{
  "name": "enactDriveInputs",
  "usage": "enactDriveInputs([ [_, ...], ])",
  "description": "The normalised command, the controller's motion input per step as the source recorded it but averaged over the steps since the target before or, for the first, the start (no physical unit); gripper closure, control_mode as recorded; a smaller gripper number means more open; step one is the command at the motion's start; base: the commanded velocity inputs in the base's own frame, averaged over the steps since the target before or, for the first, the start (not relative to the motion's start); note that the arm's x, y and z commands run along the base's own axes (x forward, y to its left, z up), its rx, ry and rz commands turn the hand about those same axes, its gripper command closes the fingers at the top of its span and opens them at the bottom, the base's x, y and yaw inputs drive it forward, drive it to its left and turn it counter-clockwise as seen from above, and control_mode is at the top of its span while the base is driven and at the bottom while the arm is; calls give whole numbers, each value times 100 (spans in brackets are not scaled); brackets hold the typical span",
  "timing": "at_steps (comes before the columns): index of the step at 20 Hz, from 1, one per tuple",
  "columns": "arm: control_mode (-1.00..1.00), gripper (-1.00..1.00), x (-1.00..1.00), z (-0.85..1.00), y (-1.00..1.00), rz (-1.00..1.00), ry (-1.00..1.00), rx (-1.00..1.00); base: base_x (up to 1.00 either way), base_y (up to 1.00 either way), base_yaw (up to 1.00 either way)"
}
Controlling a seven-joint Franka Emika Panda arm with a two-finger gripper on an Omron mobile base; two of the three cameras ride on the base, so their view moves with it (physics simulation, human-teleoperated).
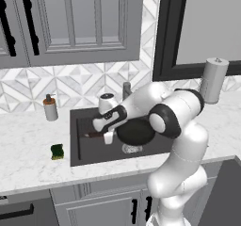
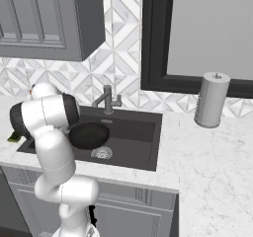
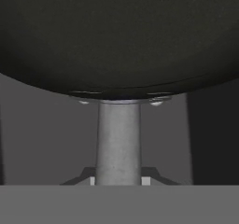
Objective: Pick the pan and sponge and place them into the sink. Then turn on the water.
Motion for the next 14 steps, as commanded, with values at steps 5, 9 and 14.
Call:
enactDriveInputs([
  [5,-100,100,14,-30,0,-2,0,0,0,0,0],
  [9,-100,100,27,-37,2,1,1,-2,0,0,0],
  [14,-100,100,25,-41,0,1,0,-1,0,0,0],
])
